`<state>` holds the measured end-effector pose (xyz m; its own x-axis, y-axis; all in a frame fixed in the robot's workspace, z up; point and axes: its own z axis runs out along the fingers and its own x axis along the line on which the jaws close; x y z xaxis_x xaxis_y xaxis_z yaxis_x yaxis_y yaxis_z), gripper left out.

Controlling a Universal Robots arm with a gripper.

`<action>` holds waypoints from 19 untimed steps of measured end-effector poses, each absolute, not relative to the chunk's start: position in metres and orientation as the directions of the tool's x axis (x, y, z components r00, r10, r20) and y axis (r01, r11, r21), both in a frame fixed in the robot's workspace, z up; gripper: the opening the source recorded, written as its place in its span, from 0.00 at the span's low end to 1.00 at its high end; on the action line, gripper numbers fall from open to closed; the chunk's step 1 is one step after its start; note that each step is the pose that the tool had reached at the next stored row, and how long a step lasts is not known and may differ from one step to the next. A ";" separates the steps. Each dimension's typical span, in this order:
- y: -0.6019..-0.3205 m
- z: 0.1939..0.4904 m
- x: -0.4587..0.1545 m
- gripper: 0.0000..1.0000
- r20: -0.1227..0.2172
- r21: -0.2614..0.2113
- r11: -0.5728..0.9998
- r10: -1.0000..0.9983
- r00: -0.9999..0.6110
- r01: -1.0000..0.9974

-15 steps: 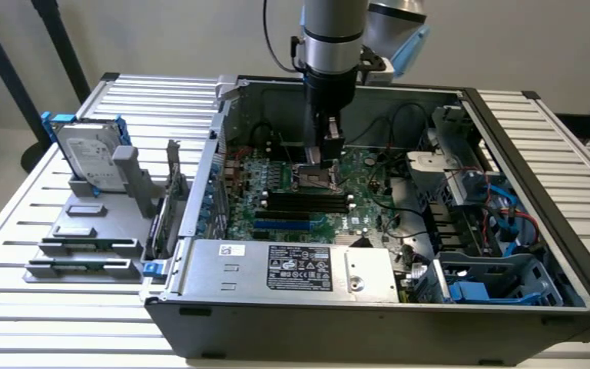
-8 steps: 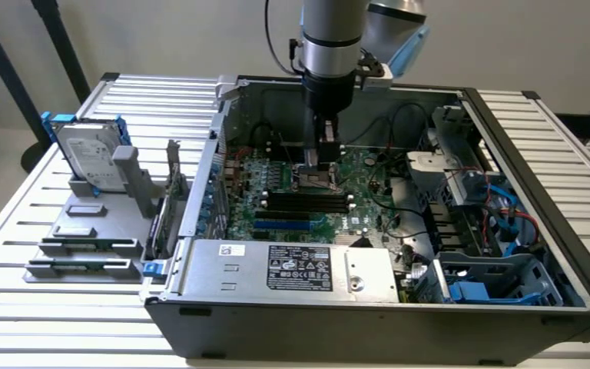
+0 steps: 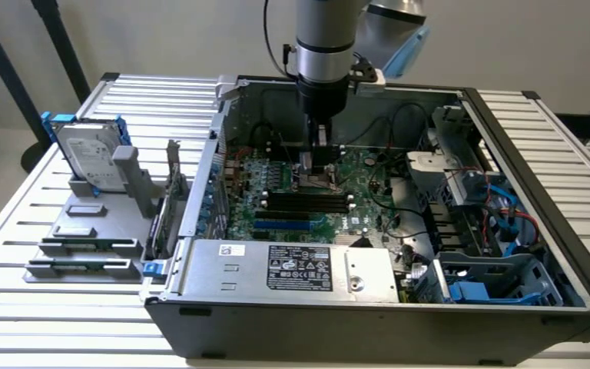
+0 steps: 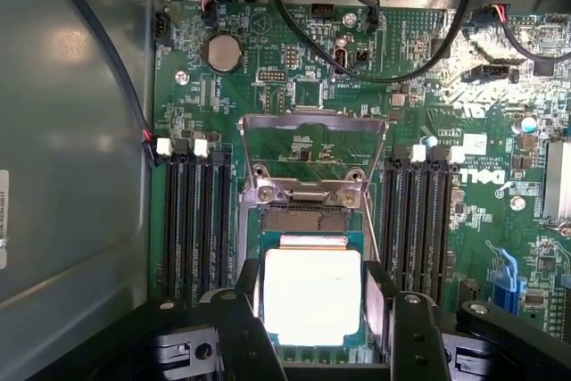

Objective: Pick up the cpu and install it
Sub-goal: 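Place the cpu into insertion slot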

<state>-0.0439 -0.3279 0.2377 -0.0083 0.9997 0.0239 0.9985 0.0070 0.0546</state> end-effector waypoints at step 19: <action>-0.329 0.221 -0.044 0.55 0.059 0.054 -0.036 0.998 0.032 0.998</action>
